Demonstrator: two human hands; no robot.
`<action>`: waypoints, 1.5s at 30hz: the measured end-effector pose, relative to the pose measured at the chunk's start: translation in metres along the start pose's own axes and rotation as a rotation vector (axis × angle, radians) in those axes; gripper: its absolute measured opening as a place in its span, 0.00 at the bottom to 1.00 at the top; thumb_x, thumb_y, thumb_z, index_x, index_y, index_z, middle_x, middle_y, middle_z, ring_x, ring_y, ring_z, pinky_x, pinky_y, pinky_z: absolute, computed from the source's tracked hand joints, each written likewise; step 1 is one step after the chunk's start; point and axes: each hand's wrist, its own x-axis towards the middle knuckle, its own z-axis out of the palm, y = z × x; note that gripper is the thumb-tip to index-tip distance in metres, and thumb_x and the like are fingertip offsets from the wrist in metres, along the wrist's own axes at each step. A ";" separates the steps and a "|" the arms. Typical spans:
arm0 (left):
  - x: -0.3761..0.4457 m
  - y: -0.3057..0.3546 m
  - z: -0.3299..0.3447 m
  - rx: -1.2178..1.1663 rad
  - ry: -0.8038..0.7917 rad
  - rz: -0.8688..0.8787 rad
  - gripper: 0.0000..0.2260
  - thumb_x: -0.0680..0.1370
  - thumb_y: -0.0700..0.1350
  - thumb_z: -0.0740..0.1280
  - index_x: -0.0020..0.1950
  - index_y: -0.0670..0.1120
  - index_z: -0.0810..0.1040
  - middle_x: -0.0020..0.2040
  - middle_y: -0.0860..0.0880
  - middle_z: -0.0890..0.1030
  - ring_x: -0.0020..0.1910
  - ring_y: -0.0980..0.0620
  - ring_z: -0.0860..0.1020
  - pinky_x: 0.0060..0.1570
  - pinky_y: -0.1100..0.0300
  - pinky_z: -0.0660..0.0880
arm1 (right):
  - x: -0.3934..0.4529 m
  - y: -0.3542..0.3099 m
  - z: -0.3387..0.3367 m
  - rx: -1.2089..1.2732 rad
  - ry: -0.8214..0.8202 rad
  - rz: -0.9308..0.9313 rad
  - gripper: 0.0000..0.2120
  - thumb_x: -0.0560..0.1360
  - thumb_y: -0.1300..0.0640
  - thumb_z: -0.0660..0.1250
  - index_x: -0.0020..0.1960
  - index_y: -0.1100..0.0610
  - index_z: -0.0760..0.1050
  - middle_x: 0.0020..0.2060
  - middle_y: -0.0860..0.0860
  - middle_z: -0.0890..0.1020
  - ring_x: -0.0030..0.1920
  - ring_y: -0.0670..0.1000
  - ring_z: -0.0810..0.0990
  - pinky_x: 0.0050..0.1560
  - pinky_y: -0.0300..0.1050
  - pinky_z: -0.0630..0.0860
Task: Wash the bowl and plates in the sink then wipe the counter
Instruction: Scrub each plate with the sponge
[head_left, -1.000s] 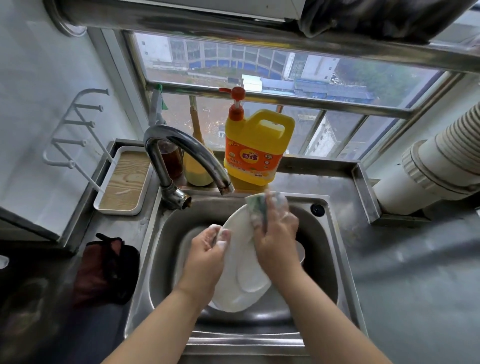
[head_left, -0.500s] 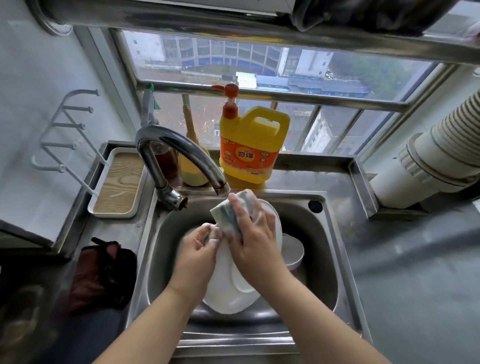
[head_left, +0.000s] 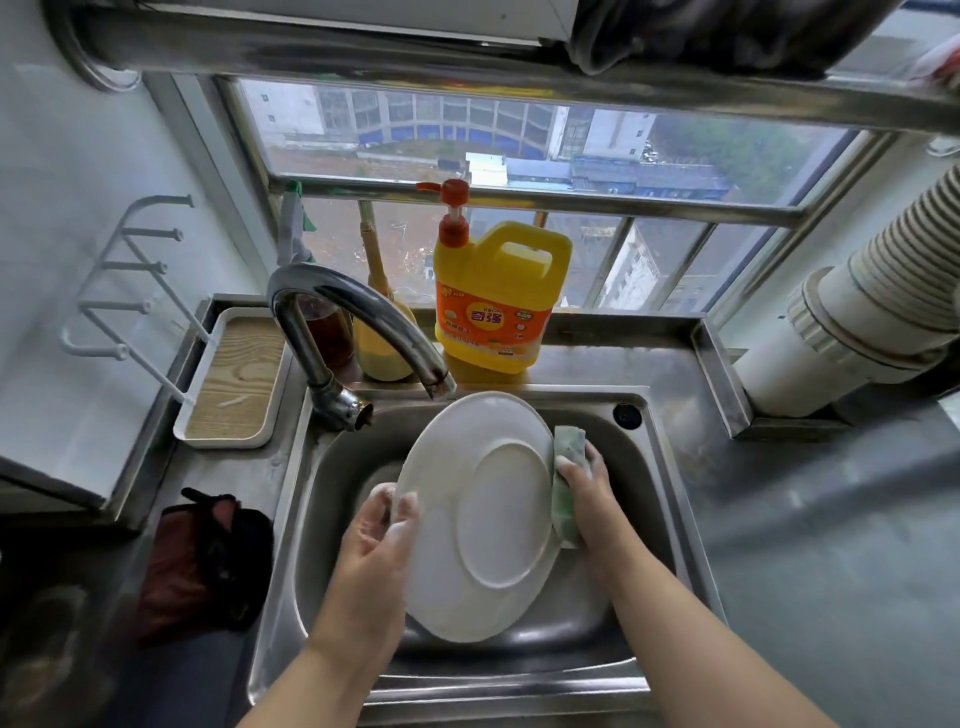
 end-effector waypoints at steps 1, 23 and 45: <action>0.000 0.003 -0.006 -0.019 -0.090 -0.042 0.06 0.75 0.47 0.69 0.40 0.47 0.75 0.39 0.48 0.80 0.35 0.54 0.78 0.31 0.61 0.75 | -0.001 -0.008 -0.002 -0.029 -0.028 -0.058 0.21 0.75 0.53 0.65 0.65 0.42 0.64 0.57 0.53 0.76 0.53 0.53 0.78 0.46 0.46 0.77; 0.021 0.026 0.012 0.220 -0.084 0.088 0.10 0.81 0.40 0.60 0.43 0.42 0.79 0.38 0.42 0.80 0.38 0.46 0.76 0.41 0.52 0.73 | -0.033 -0.052 0.043 -0.867 0.013 -0.558 0.26 0.80 0.43 0.52 0.76 0.44 0.51 0.76 0.50 0.54 0.76 0.51 0.49 0.73 0.48 0.49; 0.011 0.040 0.017 0.094 0.005 0.160 0.12 0.81 0.42 0.60 0.40 0.44 0.77 0.34 0.46 0.77 0.32 0.53 0.74 0.33 0.59 0.72 | 0.003 -0.007 0.017 0.060 0.017 0.055 0.20 0.74 0.43 0.61 0.64 0.48 0.70 0.58 0.55 0.79 0.58 0.58 0.77 0.61 0.61 0.73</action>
